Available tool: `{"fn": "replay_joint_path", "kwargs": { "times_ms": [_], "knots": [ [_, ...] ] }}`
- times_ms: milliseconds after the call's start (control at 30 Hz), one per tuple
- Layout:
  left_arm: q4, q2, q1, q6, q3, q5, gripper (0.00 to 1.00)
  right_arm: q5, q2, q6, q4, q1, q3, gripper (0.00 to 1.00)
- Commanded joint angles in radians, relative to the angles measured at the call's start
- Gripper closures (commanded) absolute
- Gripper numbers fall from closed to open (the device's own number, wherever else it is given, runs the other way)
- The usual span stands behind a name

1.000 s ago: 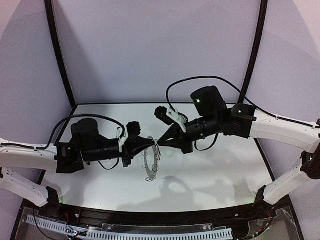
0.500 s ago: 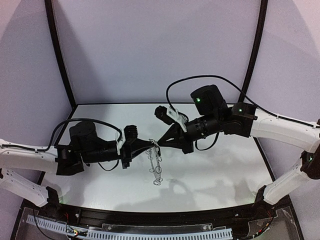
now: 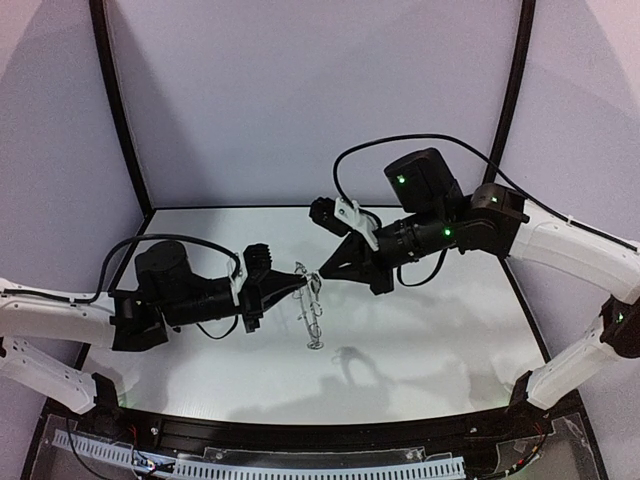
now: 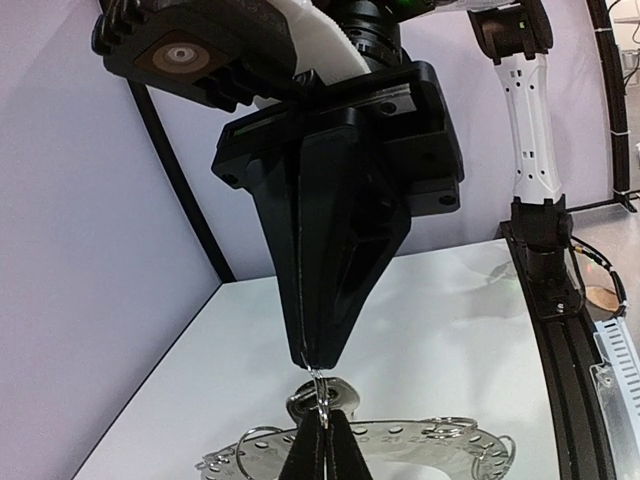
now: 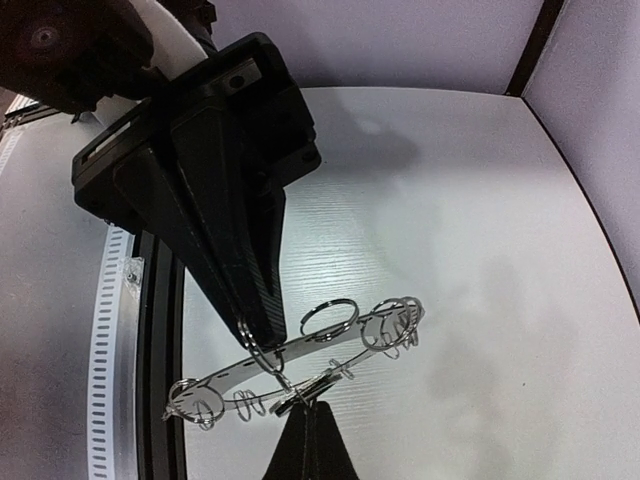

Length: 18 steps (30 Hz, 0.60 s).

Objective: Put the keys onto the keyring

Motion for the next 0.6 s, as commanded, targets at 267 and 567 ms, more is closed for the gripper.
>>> {"fn": "replay_joint_path", "kwargs": {
  "times_ms": [267, 567],
  "knots": [
    [-0.040, 0.024, -0.008, -0.011, 0.002, -0.009, 0.76, 0.203, 0.065, -0.112, -0.114, 0.066, 0.155, 1.00],
    [-0.116, 0.031, -0.008, -0.050, 0.050, -0.068, 0.77, 0.220, 0.079, -0.131, -0.136, 0.080, 0.166, 1.00]
  ]
}}
